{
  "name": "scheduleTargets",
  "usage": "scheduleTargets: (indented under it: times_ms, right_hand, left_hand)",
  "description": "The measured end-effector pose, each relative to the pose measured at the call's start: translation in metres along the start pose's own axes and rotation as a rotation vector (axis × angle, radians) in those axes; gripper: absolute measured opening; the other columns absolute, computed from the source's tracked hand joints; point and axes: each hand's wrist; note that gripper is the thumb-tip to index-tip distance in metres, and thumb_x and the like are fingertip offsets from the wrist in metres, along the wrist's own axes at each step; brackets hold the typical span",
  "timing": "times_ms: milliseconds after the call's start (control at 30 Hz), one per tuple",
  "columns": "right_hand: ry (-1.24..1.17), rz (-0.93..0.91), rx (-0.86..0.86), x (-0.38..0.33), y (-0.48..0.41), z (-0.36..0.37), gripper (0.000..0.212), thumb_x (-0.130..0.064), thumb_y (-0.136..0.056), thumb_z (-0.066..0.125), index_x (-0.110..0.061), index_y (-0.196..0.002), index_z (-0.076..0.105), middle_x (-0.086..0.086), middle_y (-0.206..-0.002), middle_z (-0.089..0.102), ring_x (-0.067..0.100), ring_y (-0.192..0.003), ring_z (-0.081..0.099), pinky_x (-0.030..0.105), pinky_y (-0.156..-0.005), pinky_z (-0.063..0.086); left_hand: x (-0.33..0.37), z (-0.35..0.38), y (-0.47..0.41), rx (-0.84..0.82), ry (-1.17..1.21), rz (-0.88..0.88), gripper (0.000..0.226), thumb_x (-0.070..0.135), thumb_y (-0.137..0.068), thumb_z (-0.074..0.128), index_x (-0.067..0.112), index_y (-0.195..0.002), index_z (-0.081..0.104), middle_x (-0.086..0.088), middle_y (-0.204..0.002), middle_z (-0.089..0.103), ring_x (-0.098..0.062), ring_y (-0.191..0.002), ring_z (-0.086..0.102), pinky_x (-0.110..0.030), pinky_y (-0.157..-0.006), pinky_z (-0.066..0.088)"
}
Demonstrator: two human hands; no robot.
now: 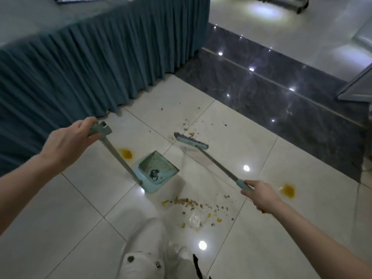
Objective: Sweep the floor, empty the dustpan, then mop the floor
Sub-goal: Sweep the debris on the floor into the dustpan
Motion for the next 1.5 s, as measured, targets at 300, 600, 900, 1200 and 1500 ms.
scheduleTargets:
  times_ms: [300,600,900,1200,1500]
  right_hand:
    - [0.033,-0.073,-0.006,-0.149,-0.102,-0.009,0.037,-0.025,-0.097,0.051,-0.028,-0.135,0.054,0.004,-0.075,0.056,0.019,-0.051,0.052,0.021,-0.037,0.041]
    - [0.204,-0.147,-0.051,-0.362,-0.242,0.015,0.032,-0.024,-0.098,0.048,-0.023,-0.130,0.056,0.008,-0.094,0.058,0.025,-0.073,0.056,0.031,-0.057,0.052]
    - [0.497,-0.169,-0.087,-0.442,-0.352,0.065,0.033,-0.017,-0.098,0.043,-0.025,-0.128,0.054,0.005,-0.091,0.053,0.024,-0.081,0.055,0.032,-0.071,0.050]
    - [0.626,-0.077,-0.206,-0.303,-0.311,0.054,0.037,-0.030,-0.099,0.040,-0.025,-0.135,0.045,0.002,-0.094,0.059,0.017,-0.078,0.060,0.027,-0.063,0.050]
    - [0.706,-0.004,-0.296,-0.179,-0.208,0.012,0.044,-0.030,-0.100,0.038,-0.042,-0.142,0.033,-0.006,-0.083,0.053,0.010,-0.069,0.056,0.021,-0.057,0.045]
  left_hand:
    - [-0.105,0.026,-0.105,0.017,-0.027,-0.019,0.041,0.026,-0.089,0.062,0.010,-0.124,0.046,-0.017,-0.098,0.065,-0.019,-0.051,0.050,-0.024,-0.042,0.028]
    - [-0.239,0.064,-0.212,-0.111,-0.032,-0.036,0.042,0.029,-0.091,0.057,0.011,-0.127,0.044,-0.016,-0.098,0.065,-0.025,-0.052,0.056,-0.025,-0.042,0.031]
    - [-0.306,0.102,-0.267,-0.202,-0.082,-0.040,0.043,0.031,-0.092,0.056,0.009,-0.128,0.044,-0.017,-0.100,0.064,-0.033,-0.056,0.060,-0.024,-0.045,0.028]
    - [-0.302,0.109,-0.299,-0.225,-0.032,-0.041,0.041,0.035,-0.095,0.047,0.013,-0.129,0.040,-0.018,-0.110,0.060,-0.033,-0.061,0.060,-0.034,-0.047,0.046]
    - [-0.242,0.116,-0.293,-0.239,0.014,-0.060,0.043,0.045,-0.094,0.041,0.019,-0.128,0.039,-0.018,-0.109,0.060,-0.039,-0.069,0.061,-0.043,-0.053,0.049]
Point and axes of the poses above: each hand's wrist, its own y-axis away from the middle knuckle, its own z-axis out of the palm, x = y × z
